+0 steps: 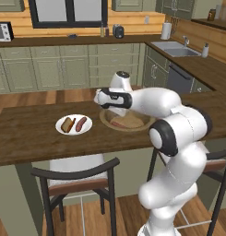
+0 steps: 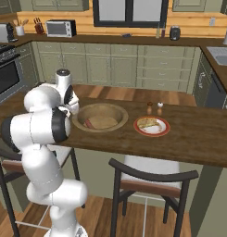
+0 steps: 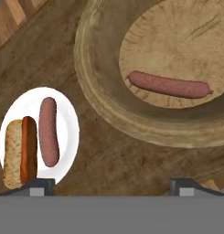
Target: Place one bun and one sausage from the bowl on each plate.
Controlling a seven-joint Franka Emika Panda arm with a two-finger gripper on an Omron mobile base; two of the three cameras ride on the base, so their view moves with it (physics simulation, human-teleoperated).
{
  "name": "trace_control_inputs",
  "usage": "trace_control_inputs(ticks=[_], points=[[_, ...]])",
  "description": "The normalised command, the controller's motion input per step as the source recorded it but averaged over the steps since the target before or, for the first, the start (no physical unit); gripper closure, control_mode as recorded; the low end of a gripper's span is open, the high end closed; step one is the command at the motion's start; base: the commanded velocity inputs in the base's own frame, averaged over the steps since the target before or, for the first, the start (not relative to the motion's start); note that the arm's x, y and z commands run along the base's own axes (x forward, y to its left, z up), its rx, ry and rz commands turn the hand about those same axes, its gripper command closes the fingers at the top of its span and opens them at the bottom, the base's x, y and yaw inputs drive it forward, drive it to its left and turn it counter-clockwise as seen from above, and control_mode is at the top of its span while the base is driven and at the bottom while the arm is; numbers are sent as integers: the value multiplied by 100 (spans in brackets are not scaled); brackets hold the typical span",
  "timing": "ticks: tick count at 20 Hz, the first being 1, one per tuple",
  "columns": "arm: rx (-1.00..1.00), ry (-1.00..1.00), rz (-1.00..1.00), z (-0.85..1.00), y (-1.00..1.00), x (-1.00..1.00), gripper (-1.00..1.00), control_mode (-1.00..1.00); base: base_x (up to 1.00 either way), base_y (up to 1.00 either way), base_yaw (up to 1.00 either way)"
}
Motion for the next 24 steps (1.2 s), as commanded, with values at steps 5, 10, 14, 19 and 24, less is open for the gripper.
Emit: trace_control_inputs(ticks=[5,10,14,19,24], points=[[-11,1,22,-11,-77,8,-100,-100,0,0,0],[-9,4,32,-45,-34,53,-100,-100,0,0,0],[-9,3,34,-64,-26,50,-100,-100,0,0,0],[-9,4,32,-71,-21,26,-100,-100,0,0,0],[-4,1,23,-57,-3,55,-100,-100,0,0,0]])
